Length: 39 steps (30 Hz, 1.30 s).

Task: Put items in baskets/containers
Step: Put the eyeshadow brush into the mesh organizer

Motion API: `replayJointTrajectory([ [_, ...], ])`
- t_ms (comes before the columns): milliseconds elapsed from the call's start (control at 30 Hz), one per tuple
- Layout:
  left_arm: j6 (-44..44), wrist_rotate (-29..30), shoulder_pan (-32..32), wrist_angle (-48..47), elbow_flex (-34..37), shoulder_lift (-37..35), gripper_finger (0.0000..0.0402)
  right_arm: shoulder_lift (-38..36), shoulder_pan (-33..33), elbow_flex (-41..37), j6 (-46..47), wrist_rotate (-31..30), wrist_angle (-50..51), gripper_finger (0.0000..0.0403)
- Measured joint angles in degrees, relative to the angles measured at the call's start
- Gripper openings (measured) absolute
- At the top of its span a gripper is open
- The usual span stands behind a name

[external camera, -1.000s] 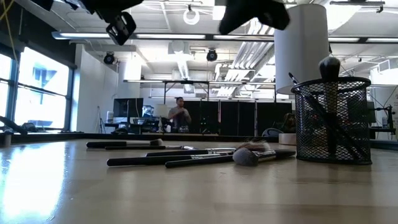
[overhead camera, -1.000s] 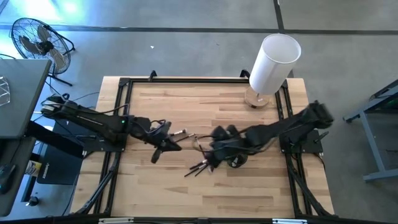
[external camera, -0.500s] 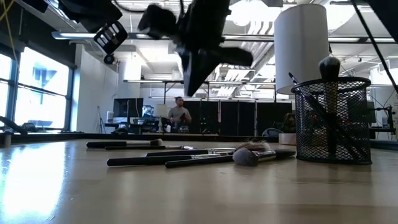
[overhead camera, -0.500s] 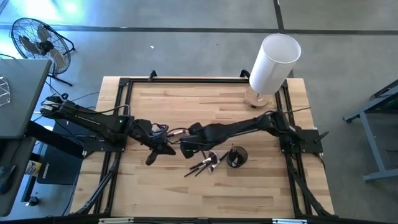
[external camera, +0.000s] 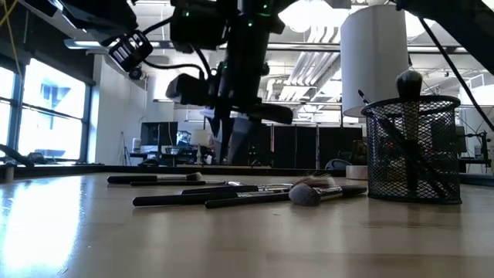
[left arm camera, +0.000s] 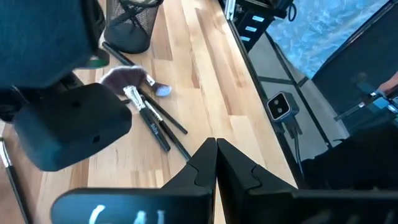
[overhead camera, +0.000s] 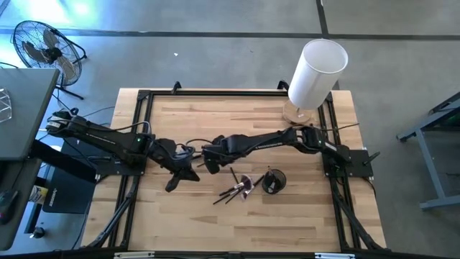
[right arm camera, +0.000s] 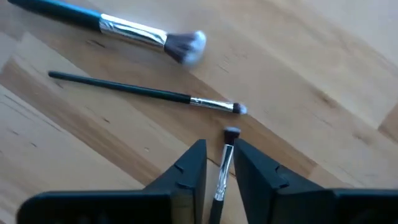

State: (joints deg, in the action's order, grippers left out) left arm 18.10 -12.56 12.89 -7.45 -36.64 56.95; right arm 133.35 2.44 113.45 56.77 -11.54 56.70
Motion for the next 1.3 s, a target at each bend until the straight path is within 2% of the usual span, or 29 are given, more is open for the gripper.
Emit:
replayJointTrajectory([
  [733,-1.8,-0.4,0.0,-2.4,0.0,-2.9,0.0002,4.1,-1.9,0.0,-0.4,3.6,0.5,0.0083],
  [867,-1.8,-0.4,0.0,-2.7,-0.1,-2.9,0.0002,4.1,-1.9,0.0,1.6,4.7,0.6,0.0058],
  [933,-1.8,-0.4,0.0,-2.6,-0.1,-2.9,0.0002,4.1,-1.9,0.0,1.1,4.0,0.6,0.0024],
  [1000,-1.8,-0.4,0.0,-2.6,-0.1,-2.9,0.0002,4.2,-1.8,0.0,-0.3,2.7,0.5,0.0009],
  [1167,-1.8,-0.5,0.0,-2.6,-0.1,-2.9,0.0002,3.4,-0.9,-0.2,-1.7,-0.1,0.7,0.0004],
  [1300,-1.8,-0.5,0.0,-2.6,-0.1,-2.9,0.0002,-0.7,0.4,-0.2,-1.3,-5.7,1.3,0.0001],
])
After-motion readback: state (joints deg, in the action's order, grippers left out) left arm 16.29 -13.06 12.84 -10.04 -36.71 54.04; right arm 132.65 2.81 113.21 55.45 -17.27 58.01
